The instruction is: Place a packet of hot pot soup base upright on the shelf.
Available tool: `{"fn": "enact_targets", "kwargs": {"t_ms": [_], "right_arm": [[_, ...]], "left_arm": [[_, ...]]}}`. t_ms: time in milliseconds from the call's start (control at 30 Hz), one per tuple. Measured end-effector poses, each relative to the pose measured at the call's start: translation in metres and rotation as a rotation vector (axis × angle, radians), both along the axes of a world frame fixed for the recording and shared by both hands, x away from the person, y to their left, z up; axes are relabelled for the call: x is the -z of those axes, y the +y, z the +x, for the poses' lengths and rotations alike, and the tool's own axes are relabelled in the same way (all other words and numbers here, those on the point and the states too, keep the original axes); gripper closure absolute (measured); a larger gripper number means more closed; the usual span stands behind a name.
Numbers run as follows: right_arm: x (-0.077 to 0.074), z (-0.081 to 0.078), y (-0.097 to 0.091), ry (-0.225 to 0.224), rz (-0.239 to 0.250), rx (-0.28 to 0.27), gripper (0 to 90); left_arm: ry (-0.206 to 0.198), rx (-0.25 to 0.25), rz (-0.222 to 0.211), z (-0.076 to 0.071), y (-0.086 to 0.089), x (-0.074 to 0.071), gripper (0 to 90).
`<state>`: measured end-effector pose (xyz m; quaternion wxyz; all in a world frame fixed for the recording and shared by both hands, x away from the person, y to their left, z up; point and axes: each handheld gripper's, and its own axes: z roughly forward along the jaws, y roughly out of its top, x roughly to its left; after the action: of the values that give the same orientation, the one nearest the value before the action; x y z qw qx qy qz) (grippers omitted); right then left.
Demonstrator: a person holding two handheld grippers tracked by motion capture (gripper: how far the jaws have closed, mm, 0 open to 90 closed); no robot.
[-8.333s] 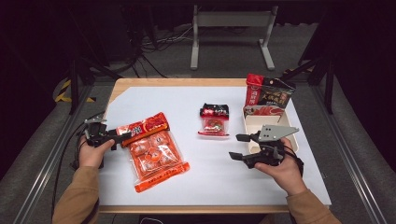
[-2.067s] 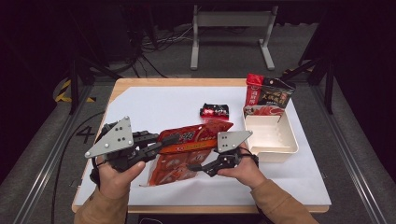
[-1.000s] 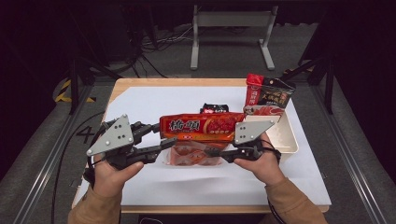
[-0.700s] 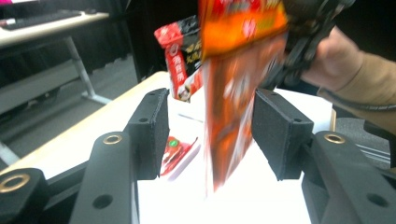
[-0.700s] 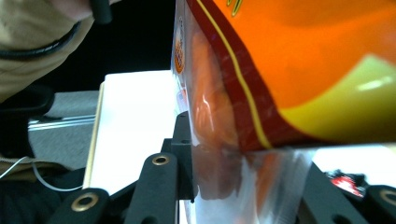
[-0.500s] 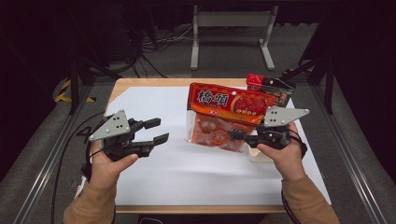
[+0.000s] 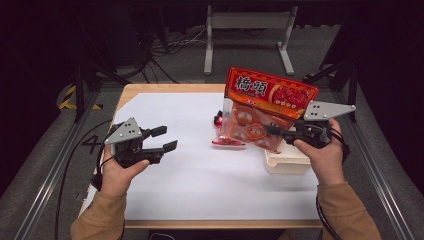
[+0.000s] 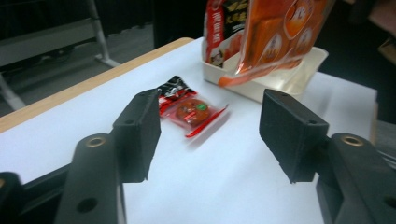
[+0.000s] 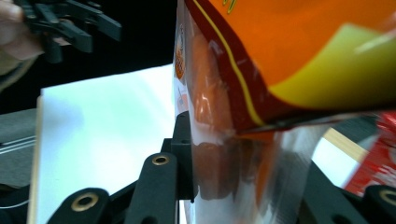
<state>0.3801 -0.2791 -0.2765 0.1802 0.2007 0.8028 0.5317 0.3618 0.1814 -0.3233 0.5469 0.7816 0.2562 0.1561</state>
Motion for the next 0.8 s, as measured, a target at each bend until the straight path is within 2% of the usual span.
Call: {"fn": "enact_targets", "kwargs": {"t_ms": [367, 800], "right_arm": [[-0.010, 0.014, -0.019, 0.002, -0.043, 0.076, 70.4], [-0.015, 0.015, -0.047, -0.013, -0.041, 0.148, 70.4]], "left_arm": [[0.029, -0.023, 0.013, 0.007, 0.007, 0.010, 37.9], [0.043, -0.031, 0.003, 0.008, 0.012, 0.012, 38.0]]}}
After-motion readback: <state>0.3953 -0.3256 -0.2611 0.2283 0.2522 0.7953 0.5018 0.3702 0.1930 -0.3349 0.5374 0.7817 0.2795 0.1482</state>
